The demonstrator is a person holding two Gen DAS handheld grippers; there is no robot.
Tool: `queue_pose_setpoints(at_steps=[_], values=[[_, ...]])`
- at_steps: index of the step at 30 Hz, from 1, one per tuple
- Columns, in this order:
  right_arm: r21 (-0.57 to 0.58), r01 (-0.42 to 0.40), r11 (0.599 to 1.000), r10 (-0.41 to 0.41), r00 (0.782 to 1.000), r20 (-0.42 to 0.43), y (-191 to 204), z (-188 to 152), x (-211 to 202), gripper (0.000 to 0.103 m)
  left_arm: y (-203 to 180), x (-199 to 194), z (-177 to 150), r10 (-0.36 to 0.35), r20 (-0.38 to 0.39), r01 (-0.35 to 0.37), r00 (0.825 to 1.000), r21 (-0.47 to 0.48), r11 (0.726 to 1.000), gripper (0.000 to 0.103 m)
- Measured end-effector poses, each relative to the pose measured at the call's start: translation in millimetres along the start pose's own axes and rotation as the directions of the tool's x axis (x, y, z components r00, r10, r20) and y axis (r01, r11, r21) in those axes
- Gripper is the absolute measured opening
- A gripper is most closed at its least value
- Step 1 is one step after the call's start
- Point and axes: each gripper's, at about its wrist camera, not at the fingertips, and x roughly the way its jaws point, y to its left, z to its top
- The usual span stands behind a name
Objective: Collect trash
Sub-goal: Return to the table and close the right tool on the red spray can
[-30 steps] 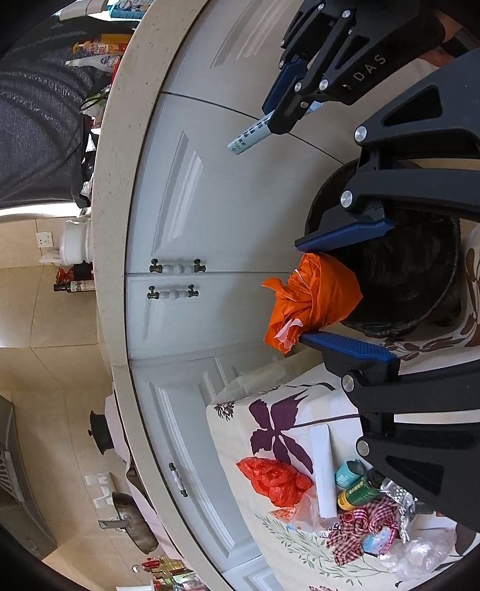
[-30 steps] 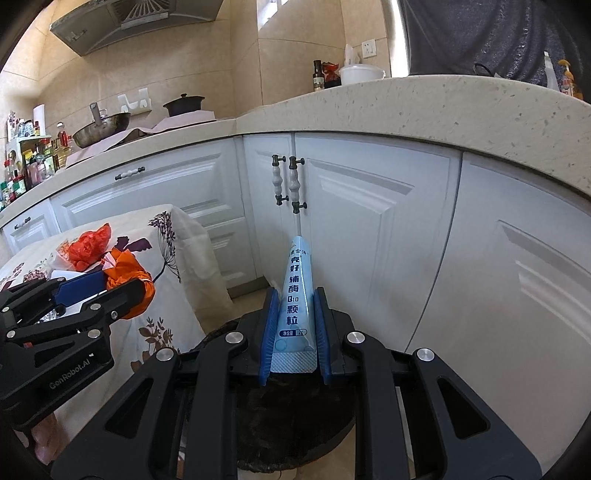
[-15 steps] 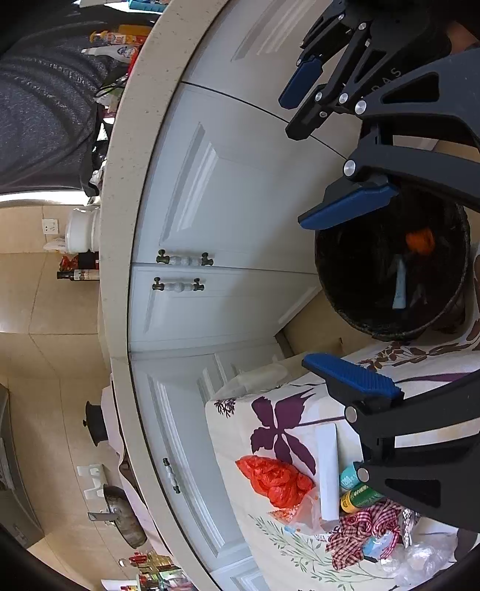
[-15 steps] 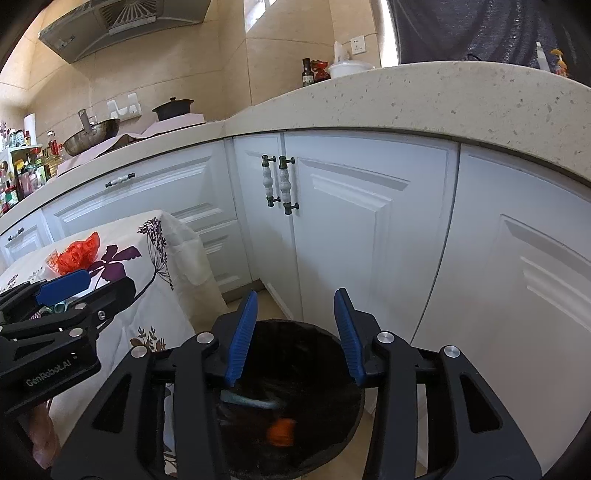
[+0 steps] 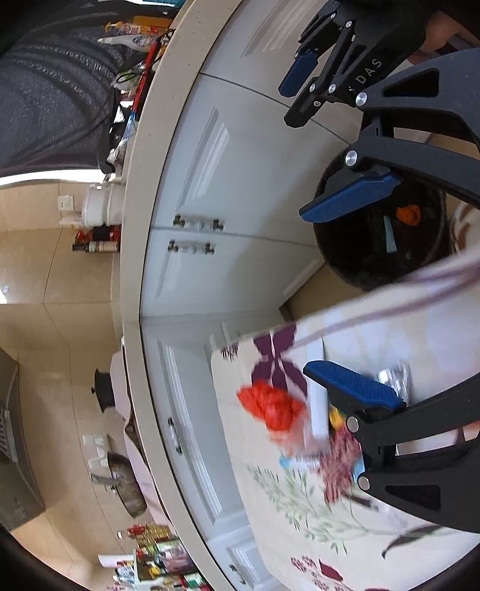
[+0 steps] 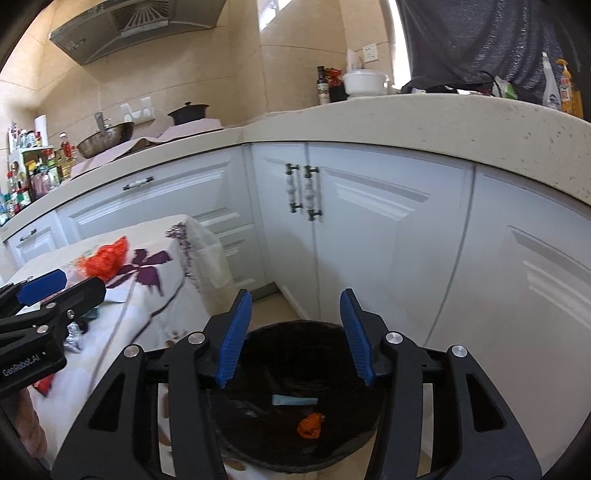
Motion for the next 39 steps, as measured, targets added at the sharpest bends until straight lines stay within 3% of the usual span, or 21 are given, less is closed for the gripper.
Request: queue_pose_setpoints(at_steps=[7, 18, 29, 39], values=[[-0.037, -0.089, 0.995, 0.088, 0.996, -0.02, 53.6, -5.6, -6.2, 0.049, 50.2, -30.4, -9.5, 0.084, 0.007, -0.084, 0.996, -0.032, 0.996, 0.077], [-0.111, -0.213, 0.971, 0.209, 0.977, -0.053, 132.6, -21.7, -22.4, 0.049, 127.7, -65.6, -37.8, 0.212, -0.02, -0.213, 0.977, -0.105, 0.971, 0.078], [-0.184, -0.305, 0.935, 0.289, 0.951, -0.11, 196.0, -46.1, -35.9, 0.049, 162.3, -78.1, -62.9, 0.265, -0.023, -0.266, 0.964, -0.12, 0.957, 0.079], [-0.215, -0.322, 0.922, 0.297, 0.944, -0.141, 217.2, -63.0, -35.2, 0.049, 171.7, -78.2, -77.0, 0.27, -0.04, -0.273, 0.962, -0.129, 0.953, 0.079]])
